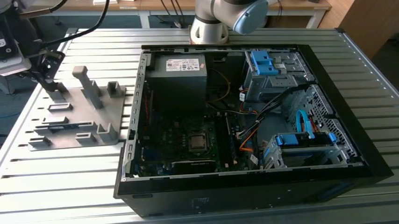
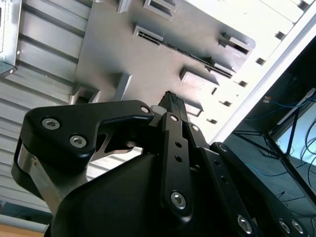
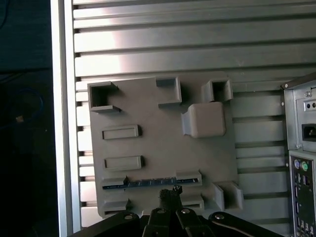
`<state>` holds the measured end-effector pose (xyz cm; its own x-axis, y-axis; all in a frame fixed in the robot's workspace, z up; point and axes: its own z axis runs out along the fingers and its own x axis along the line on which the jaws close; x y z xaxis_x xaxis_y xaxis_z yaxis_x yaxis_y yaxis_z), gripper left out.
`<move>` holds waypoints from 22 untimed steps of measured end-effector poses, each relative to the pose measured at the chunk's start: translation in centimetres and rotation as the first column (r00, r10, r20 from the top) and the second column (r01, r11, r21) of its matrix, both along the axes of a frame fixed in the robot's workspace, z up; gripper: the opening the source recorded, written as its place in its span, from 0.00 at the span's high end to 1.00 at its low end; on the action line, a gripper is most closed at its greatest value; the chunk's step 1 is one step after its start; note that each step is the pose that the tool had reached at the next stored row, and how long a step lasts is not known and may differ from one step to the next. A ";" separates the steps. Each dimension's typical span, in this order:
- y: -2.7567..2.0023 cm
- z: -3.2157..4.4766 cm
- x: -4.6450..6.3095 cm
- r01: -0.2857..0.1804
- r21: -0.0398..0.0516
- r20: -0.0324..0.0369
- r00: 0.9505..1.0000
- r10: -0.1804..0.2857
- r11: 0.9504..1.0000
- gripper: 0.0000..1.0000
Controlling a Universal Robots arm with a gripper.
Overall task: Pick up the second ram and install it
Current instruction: 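Reach for the second ram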
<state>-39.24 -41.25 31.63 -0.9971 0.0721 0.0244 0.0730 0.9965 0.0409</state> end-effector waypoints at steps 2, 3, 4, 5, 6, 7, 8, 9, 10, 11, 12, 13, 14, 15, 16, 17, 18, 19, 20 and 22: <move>0.00 -0.26 -0.1 0.000 0.000 0.000 1.000 0.000 1.000 0.90; 0.00 -0.38 -0.2 0.000 0.000 0.000 1.000 0.000 1.000 0.90; 0.00 -0.50 -0.2 0.000 0.000 0.000 1.000 0.000 1.000 0.90; 0.00 -0.62 -0.3 0.000 0.000 0.000 1.000 0.000 1.000 0.90; 0.00 -0.74 -0.4 0.000 0.000 0.000 1.000 0.000 1.000 0.90; 0.00 -0.86 -0.4 0.000 0.000 0.000 1.000 0.000 1.000 0.90; 0.00 -0.98 -0.5 0.000 0.000 0.000 1.000 0.000 1.000 0.90; 0.00 -1.17 -0.6 0.000 0.000 0.000 1.000 0.000 1.000 0.90; 0.00 -1.30 -0.6 0.000 0.000 0.000 1.000 0.000 1.000 0.90; 0.00 -1.44 -0.7 0.000 0.000 0.000 1.000 0.000 1.000 0.90; -0.01 -1.56 -0.7 0.000 0.000 0.000 1.000 0.000 1.000 0.90; -0.01 -1.70 -0.8 0.000 0.000 0.000 1.000 0.000 1.000 0.90; 0.00 -1.83 -0.8 0.000 0.000 0.000 1.000 0.000 1.000 0.90; -0.01 -1.96 -0.9 0.000 0.000 0.000 1.000 0.000 1.000 0.90; -0.01 -2.09 -0.9 0.000 0.000 0.000 1.000 0.000 1.000 0.90; 0.00 -2.22 -1.0 0.000 0.000 0.000 1.000 0.000 1.000 0.90; 0.00 -2.35 -1.0 0.000 0.000 0.000 1.000 0.000 1.000 0.90; 0.00 -2.48 -1.1 0.000 0.000 0.000 1.000 0.000 1.000 0.90; 0.00 -2.61 -1.1 0.000 0.000 0.000 1.000 0.000 1.000 0.90; 0.00 -2.87 -1.2 0.000 0.000 0.000 1.000 0.000 1.000 0.90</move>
